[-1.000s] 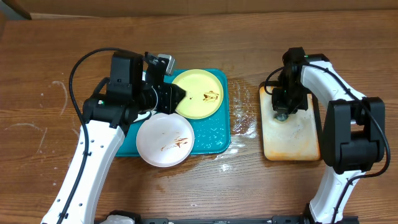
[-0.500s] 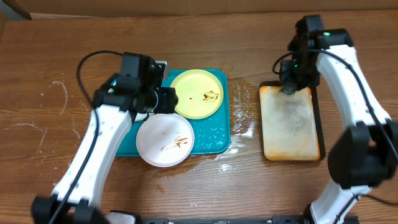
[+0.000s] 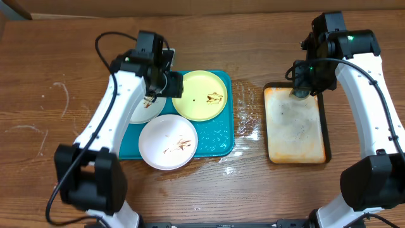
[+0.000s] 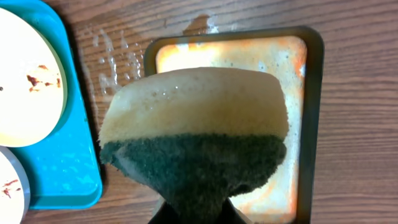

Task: Clean dirty plates on tray and stack at the side
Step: 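Move the left gripper to the yellow plate's left rim and grasp it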

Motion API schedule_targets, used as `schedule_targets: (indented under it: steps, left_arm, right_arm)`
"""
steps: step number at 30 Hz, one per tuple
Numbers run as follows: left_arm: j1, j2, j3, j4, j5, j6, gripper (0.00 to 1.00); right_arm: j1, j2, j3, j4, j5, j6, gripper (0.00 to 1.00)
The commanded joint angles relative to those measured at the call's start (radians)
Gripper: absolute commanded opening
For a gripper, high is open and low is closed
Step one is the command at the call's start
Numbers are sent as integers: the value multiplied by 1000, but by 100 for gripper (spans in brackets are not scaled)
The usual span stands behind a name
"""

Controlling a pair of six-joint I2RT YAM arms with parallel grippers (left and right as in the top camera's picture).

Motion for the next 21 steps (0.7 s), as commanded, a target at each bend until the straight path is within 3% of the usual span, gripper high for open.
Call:
schedule_targets:
  steps: [1, 5, 11, 21]
  left_arm:
    - [-2, 88, 82, -41, -14, 11, 62]
    - [-1, 162, 130, -71, -14, 11, 60]
    - [5, 240, 182, -105, -12, -9, 68]
    - [24, 345, 230, -107, 75, -11, 64]
  right_arm:
    - [-7, -37, 25, -2, -25, 3, 4]
    - [-7, -37, 25, -5, -29, 3, 4]
    - [-7, -37, 25, -14, -32, 0, 4]
    - [-6, -37, 25, -23, -67, -8, 4]
